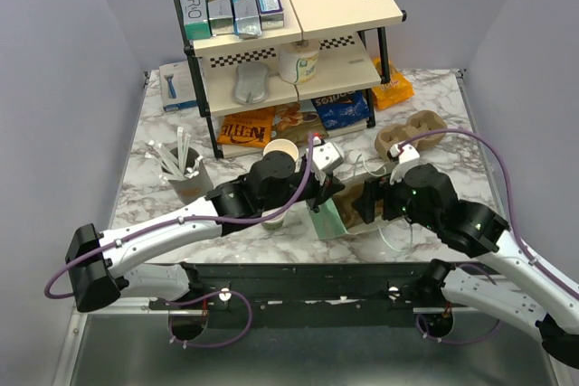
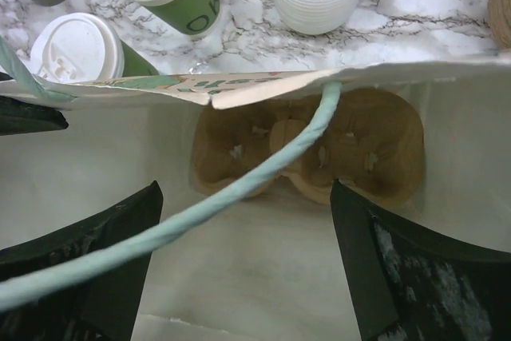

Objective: Pack the takeout coffee

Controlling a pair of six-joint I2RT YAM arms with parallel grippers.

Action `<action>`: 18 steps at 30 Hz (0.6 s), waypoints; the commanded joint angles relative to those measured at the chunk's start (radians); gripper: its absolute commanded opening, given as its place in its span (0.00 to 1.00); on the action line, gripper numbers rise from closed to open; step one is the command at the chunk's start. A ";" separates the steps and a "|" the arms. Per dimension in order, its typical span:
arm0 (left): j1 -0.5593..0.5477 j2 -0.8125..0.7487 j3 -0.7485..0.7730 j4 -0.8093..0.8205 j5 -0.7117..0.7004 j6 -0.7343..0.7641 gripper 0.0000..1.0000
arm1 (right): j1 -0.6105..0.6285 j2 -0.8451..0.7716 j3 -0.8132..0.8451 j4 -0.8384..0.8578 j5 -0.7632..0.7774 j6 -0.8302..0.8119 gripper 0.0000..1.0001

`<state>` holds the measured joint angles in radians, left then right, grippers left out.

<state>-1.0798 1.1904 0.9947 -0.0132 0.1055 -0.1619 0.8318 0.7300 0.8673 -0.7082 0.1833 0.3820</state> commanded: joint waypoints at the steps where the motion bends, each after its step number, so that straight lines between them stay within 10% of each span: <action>1: 0.001 0.000 0.010 0.008 -0.038 -0.030 0.00 | 0.003 -0.009 -0.022 -0.031 0.022 -0.006 1.00; 7: -0.002 -0.066 -0.175 0.321 -0.095 0.054 0.00 | 0.003 -0.063 -0.105 -0.027 0.059 0.039 1.00; 18: -0.138 -0.051 -0.188 0.384 -0.255 0.255 0.00 | 0.003 -0.291 -0.126 0.061 0.176 0.146 1.00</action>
<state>-1.1709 1.1328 0.8070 0.2977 -0.0181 -0.0002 0.8322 0.5068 0.7380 -0.6956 0.2852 0.5049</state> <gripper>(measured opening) 0.010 0.998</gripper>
